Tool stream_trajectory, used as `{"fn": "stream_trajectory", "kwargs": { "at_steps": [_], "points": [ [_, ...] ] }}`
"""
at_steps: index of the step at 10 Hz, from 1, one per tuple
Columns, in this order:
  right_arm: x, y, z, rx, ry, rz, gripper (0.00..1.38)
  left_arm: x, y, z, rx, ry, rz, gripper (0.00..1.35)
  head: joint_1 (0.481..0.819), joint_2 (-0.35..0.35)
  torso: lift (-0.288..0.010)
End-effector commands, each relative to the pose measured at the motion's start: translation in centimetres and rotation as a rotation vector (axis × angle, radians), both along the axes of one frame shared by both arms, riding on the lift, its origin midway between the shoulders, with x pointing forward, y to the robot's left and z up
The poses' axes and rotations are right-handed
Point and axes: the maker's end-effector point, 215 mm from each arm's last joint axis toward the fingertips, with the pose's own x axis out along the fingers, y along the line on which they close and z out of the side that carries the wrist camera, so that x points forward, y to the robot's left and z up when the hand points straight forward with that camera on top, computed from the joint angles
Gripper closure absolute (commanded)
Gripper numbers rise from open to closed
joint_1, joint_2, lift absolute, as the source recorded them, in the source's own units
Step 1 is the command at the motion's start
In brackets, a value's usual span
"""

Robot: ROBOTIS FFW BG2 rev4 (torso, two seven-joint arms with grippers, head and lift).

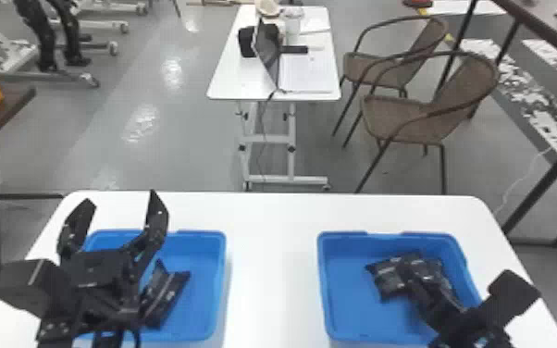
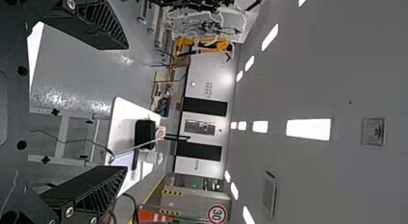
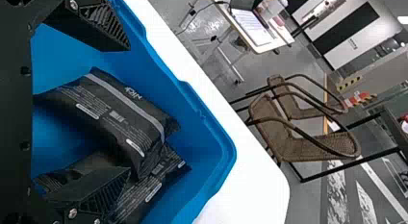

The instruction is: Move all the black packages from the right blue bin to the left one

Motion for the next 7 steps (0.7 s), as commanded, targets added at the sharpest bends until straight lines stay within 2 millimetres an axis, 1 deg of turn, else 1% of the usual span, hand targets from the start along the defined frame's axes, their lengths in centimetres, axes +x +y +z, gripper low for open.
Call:
{"fn": "stream_trajectory", "kwargs": {
  "at_steps": [1, 2, 4, 6, 7],
  "points": [
    [0.3, -0.2, -0.3, 0.011, 0.007, -0.010, 0.13, 0.0, 0.0, 0.0, 0.001, 0.001, 0.000, 0.13, 0.695, -0.002, -0.042],
    [0.6, -0.3, -0.7, 0.020, 0.013, -0.013, 0.13, -0.1, 0.0, 0.0, 0.001, -0.001, 0.000, 0.13, 0.695, -0.005, -0.042],
    [1.8, 0.2, -0.5, 0.032, 0.008, -0.007, 0.14, 0.0, 0.0, 0.2, 0.003, -0.005, -0.002, 0.13, 0.695, -0.006, -0.042],
    [2.4, 1.0, -1.2, 0.038, 0.034, 0.013, 0.22, 0.0, -0.1, 0.2, 0.007, -0.005, -0.005, 0.13, 0.695, 0.000, -0.042],
    [2.2, 1.3, -1.5, 0.034, 0.054, 0.022, 0.24, 0.1, -0.2, 0.2, 0.009, -0.007, -0.008, 0.13, 0.695, 0.004, -0.042]
  ]
}}
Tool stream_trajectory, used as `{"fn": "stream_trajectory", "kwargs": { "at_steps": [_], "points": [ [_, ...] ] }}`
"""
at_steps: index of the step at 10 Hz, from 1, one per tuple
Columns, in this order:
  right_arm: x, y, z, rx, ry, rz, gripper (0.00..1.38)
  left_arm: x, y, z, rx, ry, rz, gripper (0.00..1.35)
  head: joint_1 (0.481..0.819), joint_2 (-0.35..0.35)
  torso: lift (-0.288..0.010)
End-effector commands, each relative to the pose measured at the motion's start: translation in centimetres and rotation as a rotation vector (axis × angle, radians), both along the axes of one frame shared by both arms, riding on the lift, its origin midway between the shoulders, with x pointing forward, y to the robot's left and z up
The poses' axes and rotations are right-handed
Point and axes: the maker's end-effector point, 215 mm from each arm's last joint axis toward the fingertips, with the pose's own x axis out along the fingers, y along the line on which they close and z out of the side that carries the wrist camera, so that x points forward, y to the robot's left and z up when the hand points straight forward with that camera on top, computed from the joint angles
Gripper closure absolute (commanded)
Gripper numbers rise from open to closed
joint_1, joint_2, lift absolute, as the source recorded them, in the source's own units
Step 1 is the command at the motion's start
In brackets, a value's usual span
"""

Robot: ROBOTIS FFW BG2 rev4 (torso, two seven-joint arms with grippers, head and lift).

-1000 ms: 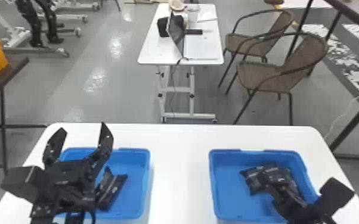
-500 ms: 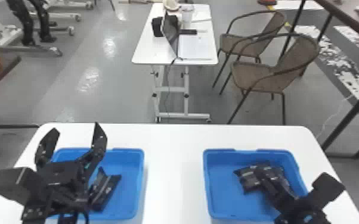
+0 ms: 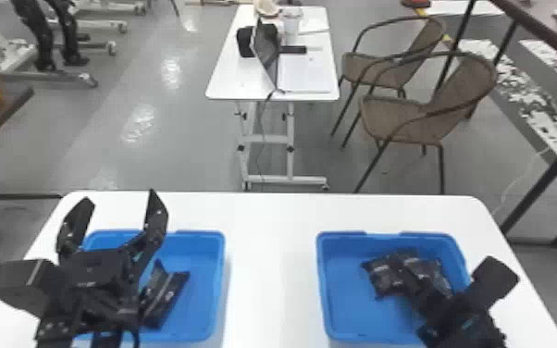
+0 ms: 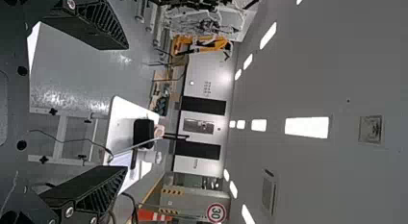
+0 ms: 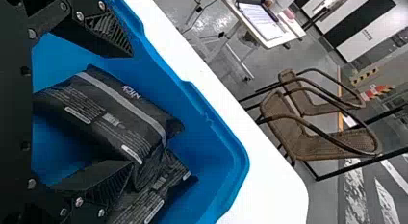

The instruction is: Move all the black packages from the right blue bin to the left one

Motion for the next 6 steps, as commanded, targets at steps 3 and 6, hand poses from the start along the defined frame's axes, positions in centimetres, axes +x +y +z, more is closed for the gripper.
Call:
{"fn": "stream_trajectory", "kwargs": {
  "at_steps": [3, 6],
  "points": [
    [-0.69, 0.46, -0.35, 0.005, 0.036, -0.013, 0.24, -0.03, 0.06, 0.00, 0.002, 0.000, 0.000, 0.13, 0.695, 0.010, -0.042],
    [-0.69, 0.89, -0.98, 0.032, 0.052, -0.025, 0.24, 0.04, 0.08, 0.19, 0.003, -0.007, 0.001, 0.13, 0.695, 0.017, -0.042]
  ]
}}
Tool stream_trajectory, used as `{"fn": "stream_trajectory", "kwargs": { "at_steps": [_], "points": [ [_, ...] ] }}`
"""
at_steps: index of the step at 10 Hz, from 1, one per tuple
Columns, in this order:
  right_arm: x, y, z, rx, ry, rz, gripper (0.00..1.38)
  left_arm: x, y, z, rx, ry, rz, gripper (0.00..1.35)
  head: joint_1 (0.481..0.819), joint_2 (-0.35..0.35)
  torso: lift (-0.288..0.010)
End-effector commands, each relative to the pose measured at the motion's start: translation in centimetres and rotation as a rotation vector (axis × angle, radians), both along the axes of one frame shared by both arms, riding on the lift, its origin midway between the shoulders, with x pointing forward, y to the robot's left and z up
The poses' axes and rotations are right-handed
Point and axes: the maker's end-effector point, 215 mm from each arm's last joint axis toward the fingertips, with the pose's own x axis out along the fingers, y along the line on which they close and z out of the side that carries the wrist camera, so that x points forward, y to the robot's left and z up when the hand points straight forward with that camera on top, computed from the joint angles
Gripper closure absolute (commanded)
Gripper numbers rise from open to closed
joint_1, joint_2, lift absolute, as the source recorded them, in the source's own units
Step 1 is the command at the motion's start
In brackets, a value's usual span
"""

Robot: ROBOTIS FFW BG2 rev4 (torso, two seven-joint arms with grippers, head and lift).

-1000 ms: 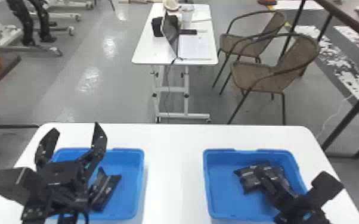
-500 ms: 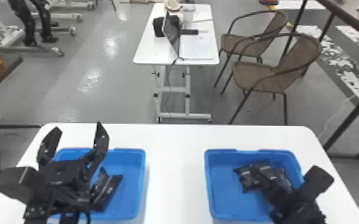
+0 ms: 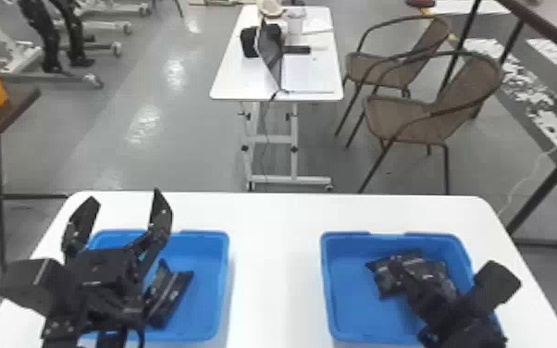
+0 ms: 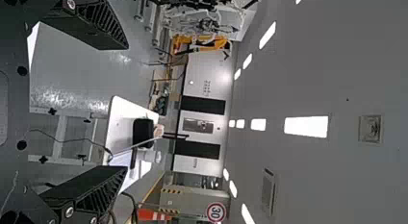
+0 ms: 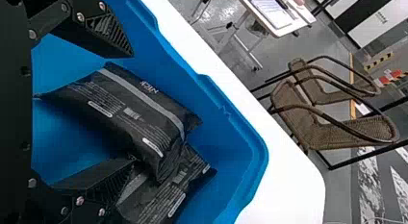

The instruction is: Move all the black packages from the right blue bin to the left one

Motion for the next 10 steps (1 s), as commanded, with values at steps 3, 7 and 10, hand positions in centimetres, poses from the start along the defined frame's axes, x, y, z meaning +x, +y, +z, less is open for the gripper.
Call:
{"fn": "stream_trajectory", "kwargs": {
  "at_steps": [3, 7, 10],
  "points": [
    [0.9, -0.2, -0.6, 0.015, 0.004, -0.019, 0.28, 0.1, 0.0, 0.5, 0.004, -0.014, -0.003, 0.13, 0.695, 0.019, -0.042],
    [0.4, 1.3, 0.3, 0.094, -0.018, -0.026, 1.11, -0.1, 0.2, 0.1, 0.000, -0.017, 0.004, 0.13, 0.695, 0.024, -0.042],
    [0.3, 2.0, -0.5, 0.152, -0.011, -0.027, 1.20, -0.2, 0.3, 0.0, -0.008, -0.021, 0.005, 0.13, 0.695, 0.043, -0.042]
  ]
}}
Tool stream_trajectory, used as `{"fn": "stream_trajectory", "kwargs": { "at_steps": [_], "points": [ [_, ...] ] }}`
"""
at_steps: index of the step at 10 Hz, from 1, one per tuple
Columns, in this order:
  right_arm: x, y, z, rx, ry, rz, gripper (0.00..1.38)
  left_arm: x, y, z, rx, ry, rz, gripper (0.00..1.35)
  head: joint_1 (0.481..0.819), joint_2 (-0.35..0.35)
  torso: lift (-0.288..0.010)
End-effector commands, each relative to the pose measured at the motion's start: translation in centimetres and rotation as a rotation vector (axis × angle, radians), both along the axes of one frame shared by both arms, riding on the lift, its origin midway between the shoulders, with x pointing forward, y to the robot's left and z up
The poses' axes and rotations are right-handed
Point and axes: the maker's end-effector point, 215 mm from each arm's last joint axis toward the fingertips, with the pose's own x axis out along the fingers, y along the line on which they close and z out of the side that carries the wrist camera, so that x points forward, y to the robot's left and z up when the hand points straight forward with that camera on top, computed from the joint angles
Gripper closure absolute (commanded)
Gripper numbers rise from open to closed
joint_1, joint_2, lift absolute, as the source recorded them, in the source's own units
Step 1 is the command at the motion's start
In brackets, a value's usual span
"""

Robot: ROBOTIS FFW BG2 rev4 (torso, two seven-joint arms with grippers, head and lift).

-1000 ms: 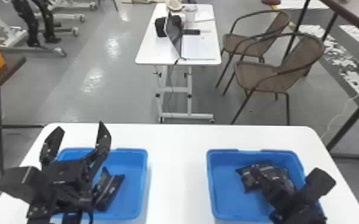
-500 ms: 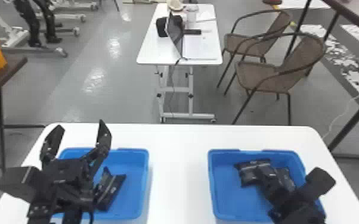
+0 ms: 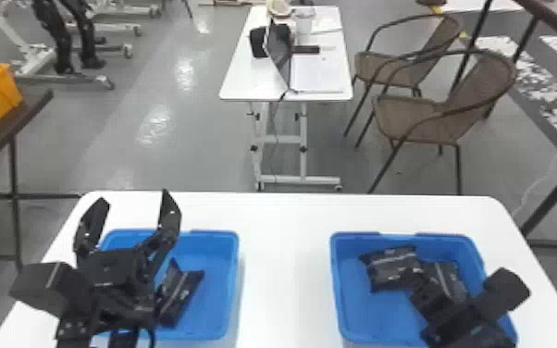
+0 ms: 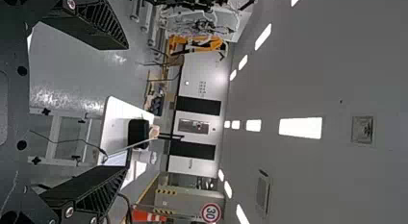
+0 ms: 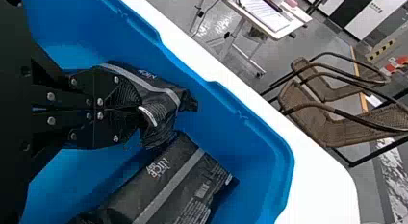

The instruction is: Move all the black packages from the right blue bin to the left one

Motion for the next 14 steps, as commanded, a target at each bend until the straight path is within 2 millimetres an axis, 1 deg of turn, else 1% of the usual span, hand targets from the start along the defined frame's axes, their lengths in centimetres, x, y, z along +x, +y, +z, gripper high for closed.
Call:
{"fn": "stream_trajectory", "kwargs": {
  "at_steps": [1, 2, 3, 4, 5, 6, 7, 8, 9, 10, 11, 12, 14],
  "points": [
    [0.0, 0.1, 0.1, 0.009, -0.008, 0.002, 1.20, 0.0, 0.0, 0.0, -0.002, -0.001, 0.001, 0.13, 0.695, 0.046, -0.042],
    [-0.1, 1.0, 1.0, 0.036, -0.022, 0.013, 1.20, 0.0, 0.0, 0.0, -0.002, -0.004, 0.002, 0.13, 0.695, 0.047, -0.042],
    [-0.6, 2.2, 2.3, 0.072, -0.039, 0.044, 1.20, -0.1, 0.0, 0.1, -0.005, -0.006, 0.003, 0.13, 0.695, 0.051, -0.042],
    [-1.2, 3.6, 4.3, 0.105, -0.065, 0.090, 1.20, -0.1, 0.0, 0.1, -0.015, -0.006, 0.005, 0.13, 0.695, 0.063, -0.042],
    [-1.5, 4.7, 7.2, 0.127, -0.104, 0.137, 1.20, 0.0, 0.3, 0.3, -0.030, -0.011, 0.010, 0.13, 0.695, 0.080, -0.042],
    [-1.5, 6.0, 9.9, 0.165, -0.148, 0.197, 1.20, 0.1, 0.5, -0.1, -0.063, -0.001, 0.015, 0.13, 0.695, 0.090, -0.042],
    [-0.7, 7.6, 12.9, 0.199, -0.209, 0.288, 1.20, 0.2, 0.7, -0.5, -0.104, 0.012, 0.014, 0.13, 0.695, 0.109, -0.042],
    [0.3, 9.8, 15.3, 0.230, -0.265, 0.406, 1.20, 0.4, 0.8, -0.3, -0.106, 0.008, 0.012, 0.13, 0.695, 0.129, -0.042],
    [1.3, 11.8, 17.3, 0.250, -0.317, 0.504, 1.20, 1.0, 0.5, 0.1, -0.128, 0.004, -0.003, 0.13, 0.695, 0.155, -0.042],
    [2.2, 14.2, 18.7, 0.270, -0.369, 0.606, 1.20, 1.6, -0.1, 0.0, -0.169, 0.014, -0.024, 0.13, 0.695, 0.179, -0.042],
    [3.0, 16.6, 19.7, 0.287, -0.424, 0.709, 1.20, 2.3, -1.3, -0.6, -0.240, 0.041, -0.060, 0.13, 0.695, 0.187, -0.042],
    [3.8, 18.3, 20.9, 0.284, -0.463, 0.773, 1.20, 3.1, -2.6, -0.4, -0.301, 0.052, -0.112, 0.13, 0.695, 0.208, -0.042],
    [4.6, 21.0, 22.3, 0.319, -0.511, 0.849, 1.20, 4.9, -6.0, 0.4, -0.407, 0.087, -0.281, 0.13, 0.695, 0.212, -0.042]
  ]
}}
